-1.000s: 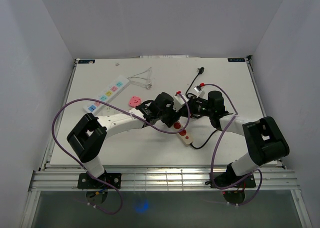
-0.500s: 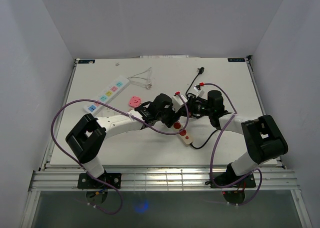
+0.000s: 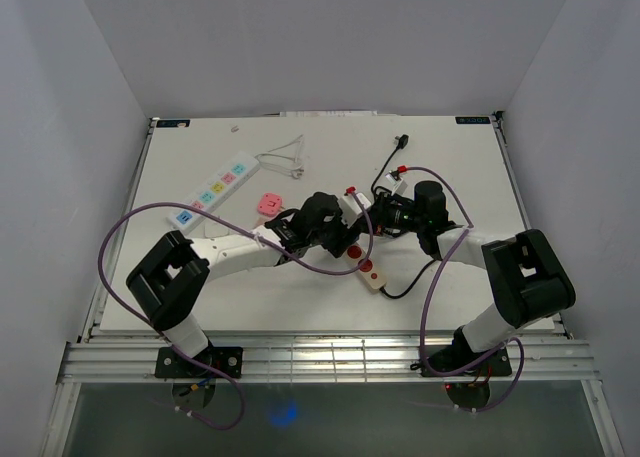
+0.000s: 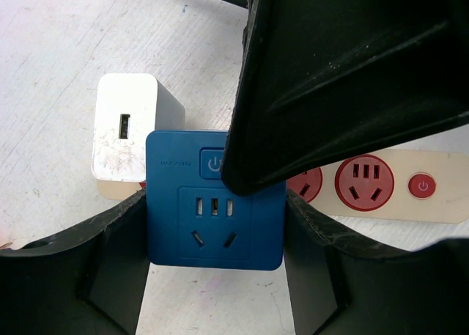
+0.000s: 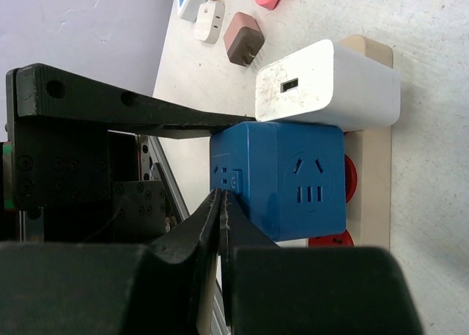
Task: Insert the plug
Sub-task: Insert the plug into the socket.
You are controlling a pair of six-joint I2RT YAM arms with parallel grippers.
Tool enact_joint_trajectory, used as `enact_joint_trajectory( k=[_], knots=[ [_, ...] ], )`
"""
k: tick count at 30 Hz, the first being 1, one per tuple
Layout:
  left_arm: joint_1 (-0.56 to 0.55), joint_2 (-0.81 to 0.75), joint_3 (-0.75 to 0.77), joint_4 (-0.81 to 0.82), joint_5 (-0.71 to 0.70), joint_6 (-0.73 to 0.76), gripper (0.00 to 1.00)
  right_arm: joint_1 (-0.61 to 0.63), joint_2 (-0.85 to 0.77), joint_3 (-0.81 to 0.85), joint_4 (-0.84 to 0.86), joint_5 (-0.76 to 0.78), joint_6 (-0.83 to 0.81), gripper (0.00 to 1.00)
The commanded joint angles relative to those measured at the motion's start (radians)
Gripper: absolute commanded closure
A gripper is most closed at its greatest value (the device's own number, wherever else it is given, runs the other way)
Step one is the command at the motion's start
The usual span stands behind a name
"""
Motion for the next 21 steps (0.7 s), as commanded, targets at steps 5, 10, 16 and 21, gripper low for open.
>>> enact_joint_trajectory(
  k=[5, 10, 16, 21],
  knots=[
    [0.007, -0.064, -0.031, 0.056, 0.002, -0.011, 0.61, -0.007, 0.033, -0.003, -0.077, 0.093, -0.041, 0.92],
    [0.007, -0.068, -0.048, 0.076, 0.004, -0.016, 0.49, -0.006, 0.039, -0.001, -0.077, 0.09, -0.041, 0.92],
    [0.01, -0.061, -0.049, 0.077, -0.005, -0.027, 0.4, -0.006, 0.04, 0.0, -0.077, 0.09, -0.042, 0.92],
    [0.018, -0.064, -0.062, 0.092, 0.01, -0.028, 0.3, -0.006, 0.043, 0.002, -0.076, 0.087, -0.042, 0.92]
  ],
)
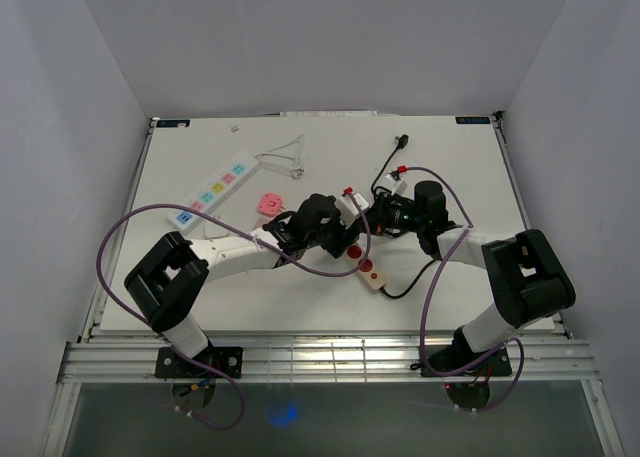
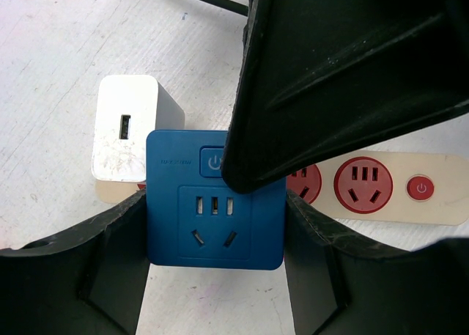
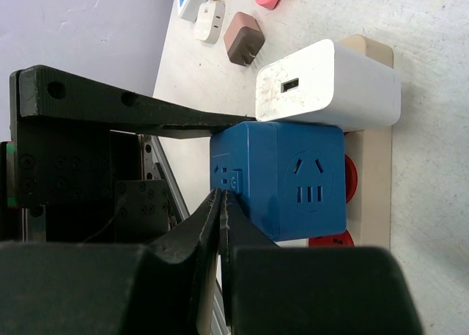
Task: Insert the plug
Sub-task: Insert the plug into the socket.
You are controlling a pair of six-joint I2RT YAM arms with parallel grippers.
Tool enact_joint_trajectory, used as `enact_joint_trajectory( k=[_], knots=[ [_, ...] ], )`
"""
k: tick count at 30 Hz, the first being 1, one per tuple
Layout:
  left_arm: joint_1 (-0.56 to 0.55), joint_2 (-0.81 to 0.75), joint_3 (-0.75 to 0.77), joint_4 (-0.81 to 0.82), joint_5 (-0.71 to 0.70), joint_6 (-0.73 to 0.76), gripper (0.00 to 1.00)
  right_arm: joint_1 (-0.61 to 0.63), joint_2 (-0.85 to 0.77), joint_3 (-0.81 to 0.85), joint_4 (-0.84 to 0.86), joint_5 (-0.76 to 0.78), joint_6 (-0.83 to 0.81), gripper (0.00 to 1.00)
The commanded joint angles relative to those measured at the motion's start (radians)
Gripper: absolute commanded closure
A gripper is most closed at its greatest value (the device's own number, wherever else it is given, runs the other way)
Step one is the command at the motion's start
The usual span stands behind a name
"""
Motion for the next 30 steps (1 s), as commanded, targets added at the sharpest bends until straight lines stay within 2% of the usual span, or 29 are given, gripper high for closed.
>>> enact_joint_trajectory(
  k=[1, 8, 30],
  knots=[
    [0.015, -0.053, -0.019, 0.024, 0.0, -0.028, 0.3, -0.007, 0.043, 0.002, -0.077, 0.088, -0.042, 0.92],
    [0.024, -0.066, -0.042, 0.051, 0.02, -0.028, 0.25, -0.006, 0.047, 0.003, -0.076, 0.084, -0.041, 0.92],
    [0.049, -0.061, -0.06, 0.084, 0.097, -0.034, 0.24, -0.006, 0.061, 0.005, -0.065, 0.072, -0.036, 0.92]
  ],
)
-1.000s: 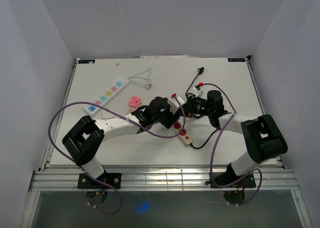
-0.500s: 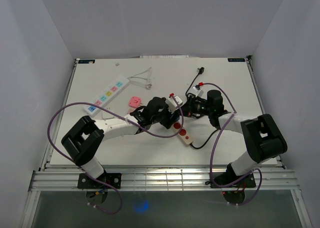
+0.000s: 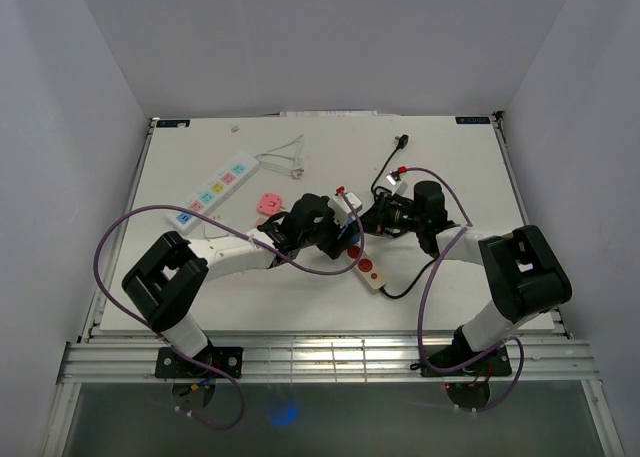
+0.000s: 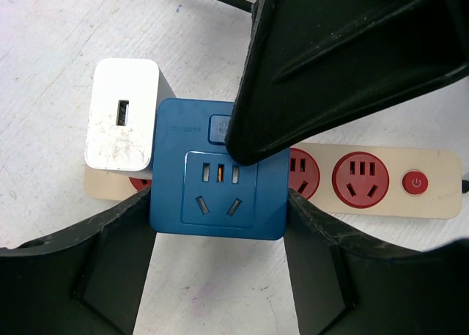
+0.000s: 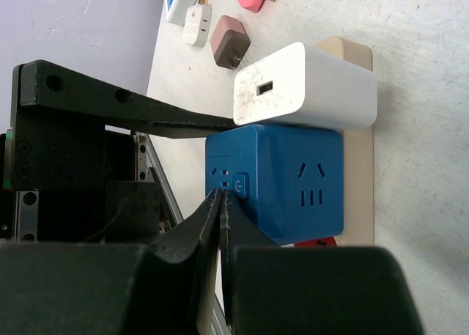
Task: Insert the plug
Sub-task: Insert the plug into the socket.
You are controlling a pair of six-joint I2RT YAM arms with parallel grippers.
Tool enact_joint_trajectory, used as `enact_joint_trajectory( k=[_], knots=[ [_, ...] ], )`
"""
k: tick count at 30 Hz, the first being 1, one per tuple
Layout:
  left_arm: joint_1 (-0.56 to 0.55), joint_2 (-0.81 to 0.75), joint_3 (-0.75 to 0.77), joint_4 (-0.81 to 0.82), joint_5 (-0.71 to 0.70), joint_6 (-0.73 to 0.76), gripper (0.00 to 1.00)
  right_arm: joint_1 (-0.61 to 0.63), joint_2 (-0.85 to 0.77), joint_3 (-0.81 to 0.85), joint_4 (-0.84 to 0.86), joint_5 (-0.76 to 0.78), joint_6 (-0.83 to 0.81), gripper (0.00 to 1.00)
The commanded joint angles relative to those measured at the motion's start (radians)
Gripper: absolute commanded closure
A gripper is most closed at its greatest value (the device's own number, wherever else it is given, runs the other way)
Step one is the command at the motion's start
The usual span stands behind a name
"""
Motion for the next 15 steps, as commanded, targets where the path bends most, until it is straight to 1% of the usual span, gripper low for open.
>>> enact_joint_trajectory(
  k=[1, 4, 9, 15],
  knots=[
    [0.008, -0.052, -0.011, 0.024, 0.023, 0.003, 0.25, -0.005, 0.033, -0.001, -0.067, 0.061, -0.032, 0.92],
    [0.008, -0.051, -0.016, 0.029, 0.036, 0.011, 0.28, -0.005, 0.036, 0.0, -0.067, 0.059, -0.032, 0.92],
    [0.01, -0.034, -0.016, 0.033, 0.037, 0.008, 0.29, -0.005, 0.031, 0.005, -0.067, 0.053, -0.032, 0.92],
    [0.01, -0.031, -0.022, 0.036, 0.04, 0.008, 0.3, -0.005, -0.05, 0.028, -0.073, 0.033, -0.058, 0.92]
  ],
)
